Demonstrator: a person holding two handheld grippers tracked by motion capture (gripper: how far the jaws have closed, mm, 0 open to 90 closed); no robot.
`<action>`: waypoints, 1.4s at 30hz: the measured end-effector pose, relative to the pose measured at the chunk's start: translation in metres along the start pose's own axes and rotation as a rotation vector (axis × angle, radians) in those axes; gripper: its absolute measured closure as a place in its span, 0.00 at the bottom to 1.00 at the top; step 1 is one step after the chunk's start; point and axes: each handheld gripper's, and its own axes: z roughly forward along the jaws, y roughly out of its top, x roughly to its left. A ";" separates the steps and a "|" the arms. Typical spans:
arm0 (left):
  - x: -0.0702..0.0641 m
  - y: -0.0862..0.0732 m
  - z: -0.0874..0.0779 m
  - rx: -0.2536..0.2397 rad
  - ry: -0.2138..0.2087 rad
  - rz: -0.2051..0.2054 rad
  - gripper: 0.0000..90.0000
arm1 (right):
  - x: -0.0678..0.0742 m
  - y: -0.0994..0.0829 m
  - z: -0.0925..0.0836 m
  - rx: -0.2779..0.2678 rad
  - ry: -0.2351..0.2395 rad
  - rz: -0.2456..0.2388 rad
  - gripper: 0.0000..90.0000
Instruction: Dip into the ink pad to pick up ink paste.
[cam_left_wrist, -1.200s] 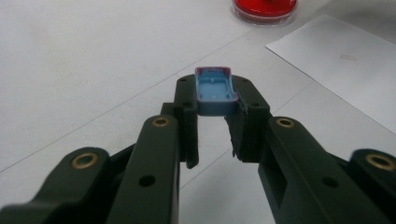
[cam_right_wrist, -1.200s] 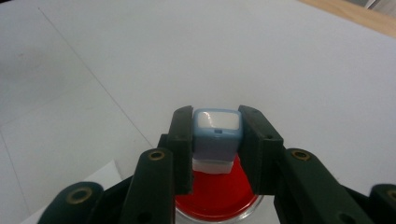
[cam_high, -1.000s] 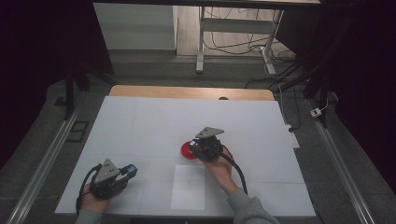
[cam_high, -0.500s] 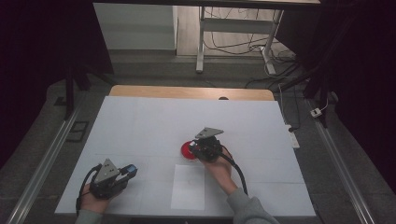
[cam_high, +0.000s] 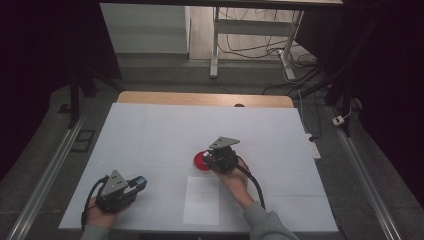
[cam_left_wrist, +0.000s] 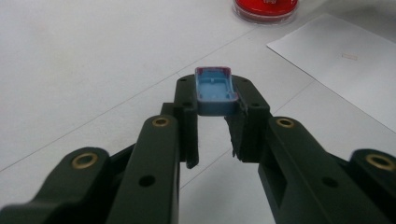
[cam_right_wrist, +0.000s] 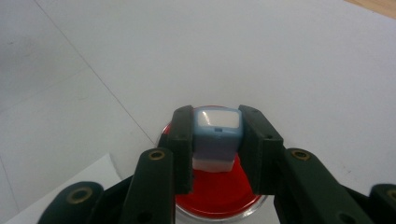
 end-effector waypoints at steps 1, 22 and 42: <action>0.000 0.000 0.000 0.000 0.000 0.000 0.82 | 0.000 0.000 0.000 0.000 0.000 0.000 0.74; 0.000 0.000 0.000 -0.005 0.004 -0.003 0.82 | -0.001 0.007 -0.021 -0.091 0.016 0.023 0.74; 0.001 0.000 -0.001 -0.005 0.005 -0.003 0.82 | -0.003 0.005 -0.046 -0.141 0.047 0.040 0.74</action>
